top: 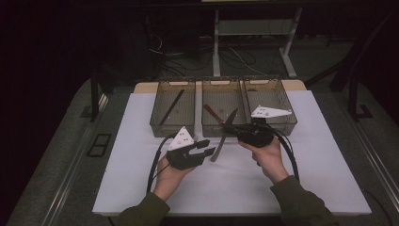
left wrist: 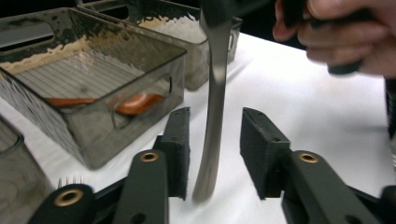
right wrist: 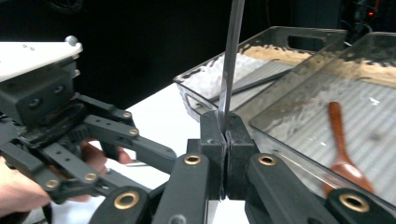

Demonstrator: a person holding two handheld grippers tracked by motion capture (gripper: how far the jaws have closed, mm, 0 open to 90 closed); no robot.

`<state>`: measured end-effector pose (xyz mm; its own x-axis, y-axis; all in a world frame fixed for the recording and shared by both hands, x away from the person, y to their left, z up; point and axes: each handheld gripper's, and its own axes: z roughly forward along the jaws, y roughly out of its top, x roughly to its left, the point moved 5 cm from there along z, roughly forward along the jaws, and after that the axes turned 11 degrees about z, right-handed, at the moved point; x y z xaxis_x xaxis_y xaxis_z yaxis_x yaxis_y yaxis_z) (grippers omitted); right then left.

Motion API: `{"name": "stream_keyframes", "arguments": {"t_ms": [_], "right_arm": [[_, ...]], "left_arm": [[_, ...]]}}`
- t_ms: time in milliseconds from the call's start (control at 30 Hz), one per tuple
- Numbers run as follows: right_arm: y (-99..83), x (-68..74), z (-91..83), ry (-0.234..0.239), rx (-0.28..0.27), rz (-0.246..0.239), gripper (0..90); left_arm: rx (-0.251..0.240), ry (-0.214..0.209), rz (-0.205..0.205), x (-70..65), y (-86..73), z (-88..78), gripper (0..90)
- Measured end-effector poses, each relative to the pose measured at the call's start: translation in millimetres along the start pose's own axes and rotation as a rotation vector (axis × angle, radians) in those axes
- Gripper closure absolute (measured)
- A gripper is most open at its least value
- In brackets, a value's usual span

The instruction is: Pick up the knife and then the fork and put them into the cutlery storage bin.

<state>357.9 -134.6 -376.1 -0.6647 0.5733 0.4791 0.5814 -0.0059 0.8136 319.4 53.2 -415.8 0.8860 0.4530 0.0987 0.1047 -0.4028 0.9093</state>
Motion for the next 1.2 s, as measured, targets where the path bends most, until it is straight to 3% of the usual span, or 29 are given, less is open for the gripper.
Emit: {"name": "stream_keyframes", "arguments": {"t_ms": [133, 300, 467, 700, 1000, 1200], "right_arm": [[4.5, -5.5, -10.0, -0.016, -0.008, -0.011, 87.6], [9.0, -13.6, -21.4, -0.038, -0.021, -0.009, 87.7], [12.5, -21.5, -30.0, -0.058, -0.023, -0.002, 87.7], [17.1, -30.2, -41.0, -0.073, -0.032, 0.004, 87.6], [24.5, -39.2, -54.3, -0.095, -0.059, 0.016, 87.6], [34.8, -44.1, -68.9, -0.122, -0.083, 0.017, 87.6]], "left_arm": [[0.025, -0.018, 0.003, 2.4, -11.9, -11.0, 50.7], [0.034, -0.009, 0.021, 8.1, -28.2, -23.6, 45.5], [0.044, -0.023, 0.014, 9.1, -41.8, -35.1, 37.4], [0.059, -0.008, 0.004, 13.4, -62.3, -52.4, 29.9], [0.042, 0.018, -0.023, 12.3, -69.1, -59.5, 16.9], [0.065, 0.0, -0.025, 11.1, -70.9, -56.0, 17.0]]}}
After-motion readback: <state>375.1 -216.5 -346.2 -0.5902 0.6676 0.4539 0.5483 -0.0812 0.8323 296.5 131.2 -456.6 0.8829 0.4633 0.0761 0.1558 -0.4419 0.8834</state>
